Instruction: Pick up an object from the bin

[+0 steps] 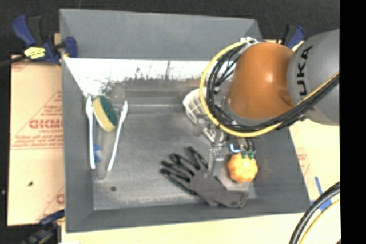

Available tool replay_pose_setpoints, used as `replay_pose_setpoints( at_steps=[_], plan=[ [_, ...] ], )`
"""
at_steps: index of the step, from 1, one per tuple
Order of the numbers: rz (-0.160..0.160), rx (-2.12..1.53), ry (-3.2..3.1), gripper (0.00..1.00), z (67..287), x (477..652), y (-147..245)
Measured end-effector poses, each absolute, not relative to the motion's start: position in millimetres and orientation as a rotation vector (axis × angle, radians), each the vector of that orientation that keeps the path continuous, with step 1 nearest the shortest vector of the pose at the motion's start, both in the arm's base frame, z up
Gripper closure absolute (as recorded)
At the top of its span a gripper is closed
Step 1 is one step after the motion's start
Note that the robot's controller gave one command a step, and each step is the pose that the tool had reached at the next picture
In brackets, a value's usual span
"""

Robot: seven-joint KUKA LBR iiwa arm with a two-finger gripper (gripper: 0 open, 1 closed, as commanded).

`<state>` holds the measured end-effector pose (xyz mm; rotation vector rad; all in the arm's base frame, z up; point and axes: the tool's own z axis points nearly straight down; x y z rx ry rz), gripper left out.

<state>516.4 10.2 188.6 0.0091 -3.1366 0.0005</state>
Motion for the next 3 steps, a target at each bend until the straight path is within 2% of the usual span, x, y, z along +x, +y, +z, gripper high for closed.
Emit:
replay_pose_setpoints(
  at_steps=[1, 2, 3],
  plan=[
    [0.000, 0.008, -3.145, 0.00, 193, 517.8, 10],
    [-0.002, -0.157, -3.136, 0.00, 67, 498.0, 12],
    [-0.001, -0.105, -3.159, 0.00, 105, 493.9, 11]
  ],
)
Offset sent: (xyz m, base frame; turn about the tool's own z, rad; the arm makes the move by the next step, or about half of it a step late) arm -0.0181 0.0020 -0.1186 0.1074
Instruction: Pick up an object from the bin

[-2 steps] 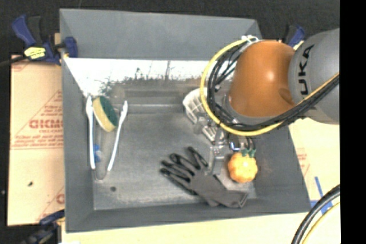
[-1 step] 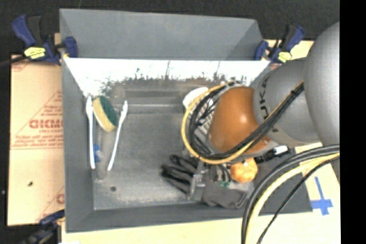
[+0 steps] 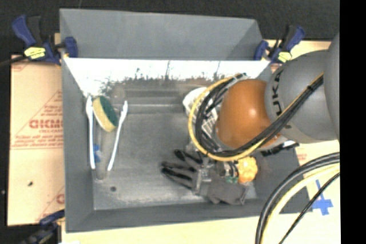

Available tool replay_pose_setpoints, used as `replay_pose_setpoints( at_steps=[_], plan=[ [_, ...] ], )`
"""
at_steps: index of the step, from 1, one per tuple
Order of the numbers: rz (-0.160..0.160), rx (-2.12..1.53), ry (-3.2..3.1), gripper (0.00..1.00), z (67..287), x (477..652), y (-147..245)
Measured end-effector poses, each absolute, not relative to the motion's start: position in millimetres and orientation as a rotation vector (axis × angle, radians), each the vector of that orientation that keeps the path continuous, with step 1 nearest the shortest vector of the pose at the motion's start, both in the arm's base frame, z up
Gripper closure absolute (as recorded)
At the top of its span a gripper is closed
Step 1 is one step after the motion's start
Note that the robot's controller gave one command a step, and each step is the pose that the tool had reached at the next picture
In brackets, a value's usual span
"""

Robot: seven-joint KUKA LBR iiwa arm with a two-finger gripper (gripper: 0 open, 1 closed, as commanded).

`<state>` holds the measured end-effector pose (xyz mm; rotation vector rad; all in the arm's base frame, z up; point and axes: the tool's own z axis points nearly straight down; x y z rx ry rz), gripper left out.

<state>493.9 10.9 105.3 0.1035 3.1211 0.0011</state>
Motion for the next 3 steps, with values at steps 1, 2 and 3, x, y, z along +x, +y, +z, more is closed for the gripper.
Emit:
replay_pose_setpoints(
  at_steps=[1, 2, 3],
  plan=[
    [0.002, 0.138, 3.138, 0.00, 78, 495.2, 11],
    [0.006, 0.494, 3.082, 0.00, 70, 528.4, 2],
    [0.002, 0.148, 3.134, 1.00, 79, 497.1, 10]
  ],
)
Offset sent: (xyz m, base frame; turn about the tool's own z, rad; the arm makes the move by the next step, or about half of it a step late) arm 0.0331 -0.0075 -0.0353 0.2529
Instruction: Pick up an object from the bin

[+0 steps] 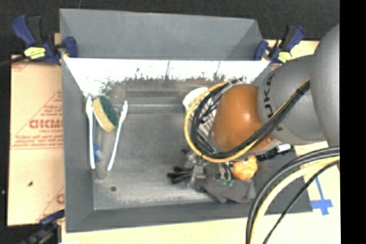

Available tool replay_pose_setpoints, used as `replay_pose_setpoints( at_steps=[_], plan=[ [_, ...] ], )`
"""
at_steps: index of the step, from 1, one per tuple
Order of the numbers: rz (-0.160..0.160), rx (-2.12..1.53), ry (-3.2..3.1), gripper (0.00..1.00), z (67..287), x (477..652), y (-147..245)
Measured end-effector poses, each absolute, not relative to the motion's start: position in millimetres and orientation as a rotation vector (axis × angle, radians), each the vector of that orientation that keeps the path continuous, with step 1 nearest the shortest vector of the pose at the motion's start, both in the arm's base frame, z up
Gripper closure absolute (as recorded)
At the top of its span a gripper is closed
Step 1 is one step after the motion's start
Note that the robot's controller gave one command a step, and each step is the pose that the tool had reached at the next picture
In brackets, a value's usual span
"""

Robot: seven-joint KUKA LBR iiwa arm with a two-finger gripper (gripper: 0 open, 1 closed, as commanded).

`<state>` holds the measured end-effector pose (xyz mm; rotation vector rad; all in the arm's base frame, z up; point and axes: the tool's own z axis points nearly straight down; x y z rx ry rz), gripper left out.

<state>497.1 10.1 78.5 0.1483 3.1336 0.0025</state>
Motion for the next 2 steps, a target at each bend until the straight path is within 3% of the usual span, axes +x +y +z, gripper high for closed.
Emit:
replay_pose_setpoints(
  at_steps=[2],
  plan=[
    [0.003, 0.149, 3.134, 1.00, 90, 496.6, 10]
  ],
)
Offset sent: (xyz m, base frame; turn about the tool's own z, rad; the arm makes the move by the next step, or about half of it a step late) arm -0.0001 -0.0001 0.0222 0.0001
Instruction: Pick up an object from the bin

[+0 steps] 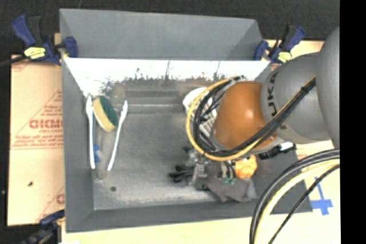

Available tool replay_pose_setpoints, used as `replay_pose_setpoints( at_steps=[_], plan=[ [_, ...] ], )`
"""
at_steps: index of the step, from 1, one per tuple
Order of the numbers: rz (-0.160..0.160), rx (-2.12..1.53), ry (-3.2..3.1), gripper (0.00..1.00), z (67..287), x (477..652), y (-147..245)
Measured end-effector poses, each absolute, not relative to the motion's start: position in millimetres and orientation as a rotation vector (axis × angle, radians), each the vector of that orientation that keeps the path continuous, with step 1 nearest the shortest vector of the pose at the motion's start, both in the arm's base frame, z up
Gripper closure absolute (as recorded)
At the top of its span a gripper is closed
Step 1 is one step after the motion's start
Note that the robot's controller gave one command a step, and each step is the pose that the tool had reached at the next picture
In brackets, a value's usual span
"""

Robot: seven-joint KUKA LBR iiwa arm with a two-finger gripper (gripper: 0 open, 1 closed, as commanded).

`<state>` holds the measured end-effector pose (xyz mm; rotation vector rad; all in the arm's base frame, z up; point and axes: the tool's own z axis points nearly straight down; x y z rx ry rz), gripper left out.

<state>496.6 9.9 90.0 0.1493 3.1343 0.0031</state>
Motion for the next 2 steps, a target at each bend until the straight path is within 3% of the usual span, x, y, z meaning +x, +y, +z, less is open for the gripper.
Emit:
replay_pose_setpoints(
  at_steps=[2],
  plan=[
    [0.004, 0.148, 3.141, 1.00, 142, 495.2, 10]
  ],
)
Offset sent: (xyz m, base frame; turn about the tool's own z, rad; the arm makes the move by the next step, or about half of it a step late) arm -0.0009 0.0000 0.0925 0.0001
